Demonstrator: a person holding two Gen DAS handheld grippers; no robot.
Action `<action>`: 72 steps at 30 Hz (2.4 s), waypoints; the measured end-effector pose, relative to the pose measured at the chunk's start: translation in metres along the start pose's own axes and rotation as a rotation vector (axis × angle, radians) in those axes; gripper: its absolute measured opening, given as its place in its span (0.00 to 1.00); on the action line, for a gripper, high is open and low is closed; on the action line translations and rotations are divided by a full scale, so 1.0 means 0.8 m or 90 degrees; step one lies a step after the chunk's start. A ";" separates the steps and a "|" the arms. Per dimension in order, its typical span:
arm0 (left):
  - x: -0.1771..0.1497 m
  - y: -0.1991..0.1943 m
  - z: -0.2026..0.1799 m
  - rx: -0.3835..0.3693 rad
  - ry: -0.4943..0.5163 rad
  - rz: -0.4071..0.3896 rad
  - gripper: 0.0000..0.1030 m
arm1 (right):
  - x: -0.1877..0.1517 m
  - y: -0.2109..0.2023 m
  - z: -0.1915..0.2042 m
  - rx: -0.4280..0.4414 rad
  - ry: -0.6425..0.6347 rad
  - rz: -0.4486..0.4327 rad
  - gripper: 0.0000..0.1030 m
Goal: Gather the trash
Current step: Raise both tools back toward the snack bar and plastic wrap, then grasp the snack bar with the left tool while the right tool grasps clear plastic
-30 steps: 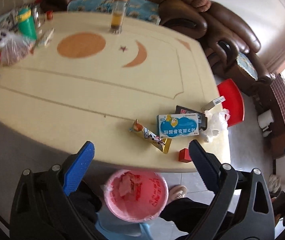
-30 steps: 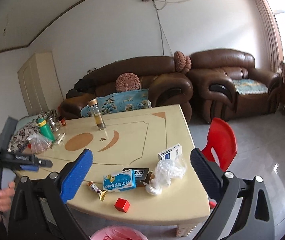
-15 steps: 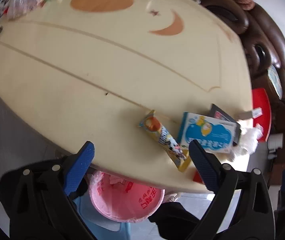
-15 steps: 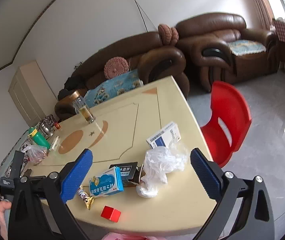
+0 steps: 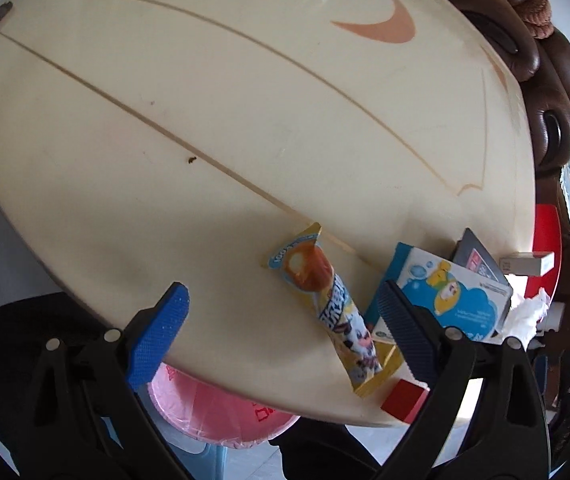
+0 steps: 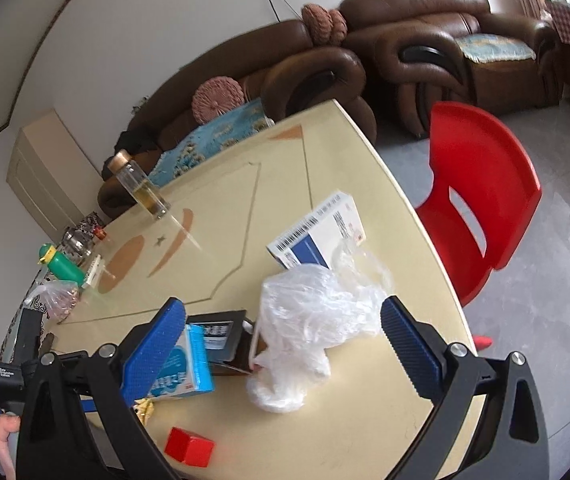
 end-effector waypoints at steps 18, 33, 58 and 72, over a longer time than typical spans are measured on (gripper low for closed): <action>-0.006 0.015 -0.023 0.044 -0.040 -0.008 0.90 | -0.014 0.060 -0.024 -0.034 0.028 0.038 0.93; -0.007 0.008 -0.013 0.017 -0.042 -0.008 0.32 | -0.022 0.075 -0.025 -0.062 0.009 0.050 0.57; -0.006 -0.010 -0.016 -0.048 0.091 -0.053 0.24 | -0.007 0.009 -0.003 -0.082 -0.058 -0.055 0.25; -0.008 -0.067 -0.030 -0.038 0.184 -0.164 0.24 | -0.005 -0.019 0.035 -0.088 -0.119 -0.091 0.25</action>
Point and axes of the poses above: each gripper's, at about its wrist camera, not at the fingertips, and y roughly the way its jaws point, z to its left, x to its top, the point moved 4 cm from there along y, roughly the way its jaws point, and after that the axes turned 2 degrees about z, right-handed, at the moved point
